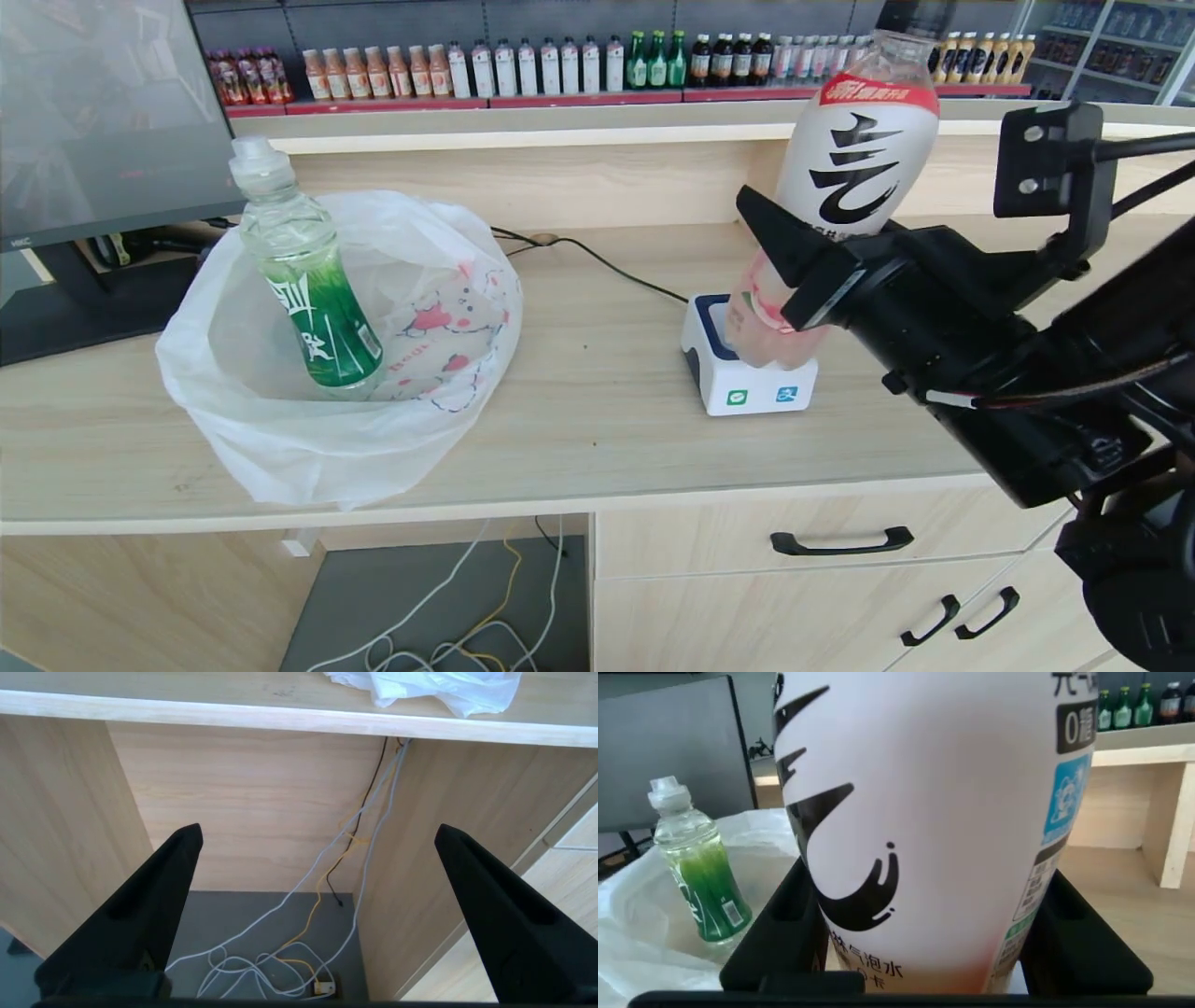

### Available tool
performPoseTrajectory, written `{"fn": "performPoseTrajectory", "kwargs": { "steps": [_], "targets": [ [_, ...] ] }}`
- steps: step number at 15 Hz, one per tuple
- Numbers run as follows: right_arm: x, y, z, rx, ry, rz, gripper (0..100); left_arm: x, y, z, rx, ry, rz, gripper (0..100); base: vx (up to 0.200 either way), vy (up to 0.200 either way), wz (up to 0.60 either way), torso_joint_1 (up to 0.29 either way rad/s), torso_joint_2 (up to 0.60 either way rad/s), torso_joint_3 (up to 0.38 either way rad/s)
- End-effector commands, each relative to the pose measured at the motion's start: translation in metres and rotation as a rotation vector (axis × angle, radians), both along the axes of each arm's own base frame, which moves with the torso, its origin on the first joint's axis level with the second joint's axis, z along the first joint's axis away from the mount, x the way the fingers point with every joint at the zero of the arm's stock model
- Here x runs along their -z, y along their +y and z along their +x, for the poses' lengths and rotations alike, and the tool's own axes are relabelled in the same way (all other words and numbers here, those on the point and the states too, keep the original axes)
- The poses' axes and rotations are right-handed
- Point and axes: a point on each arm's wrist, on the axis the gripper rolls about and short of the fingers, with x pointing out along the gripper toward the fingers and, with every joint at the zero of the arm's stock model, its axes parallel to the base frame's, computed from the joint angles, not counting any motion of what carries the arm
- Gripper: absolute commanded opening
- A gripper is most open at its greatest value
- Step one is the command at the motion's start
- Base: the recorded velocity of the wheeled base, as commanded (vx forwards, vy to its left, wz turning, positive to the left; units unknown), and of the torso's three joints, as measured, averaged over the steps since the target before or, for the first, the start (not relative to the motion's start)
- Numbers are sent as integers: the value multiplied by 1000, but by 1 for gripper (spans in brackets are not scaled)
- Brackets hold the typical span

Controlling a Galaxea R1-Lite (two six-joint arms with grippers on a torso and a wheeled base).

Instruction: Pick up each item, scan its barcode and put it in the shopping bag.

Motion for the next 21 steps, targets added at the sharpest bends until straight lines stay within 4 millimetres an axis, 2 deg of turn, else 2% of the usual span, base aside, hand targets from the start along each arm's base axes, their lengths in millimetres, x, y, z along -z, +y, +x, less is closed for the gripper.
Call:
{"fn": "performPoseTrajectory", "kwargs": {
  "steps": [1,6,8,11,14,21],
  "targets": [
    [11,-9,3,46,11,-64,0,0,0,0,0,0,0,100,0,0,0,0,0,0],
    [6,-17,11,137,-76,-117,0,0,0,0,0,0,0,100,0,0,0,0,0,0],
    [0,-16,14,141,-103,-110,0,0,0,0,0,0,-1,100,0,0,0,0,0,0],
    [3,-8,25,143,-101,-110,0,0,0,0,1,0,0,100,0,0,0,0,0,0],
    [-1,-3,32,143,-115,-98,0,0,0,0,1,0,2,100,0,200,0,1,1,4],
    [-11,-7,27,151,-142,-64,0,0,0,0,1,0,-3,100,0,200,0,4,2,2]
  ]
}}
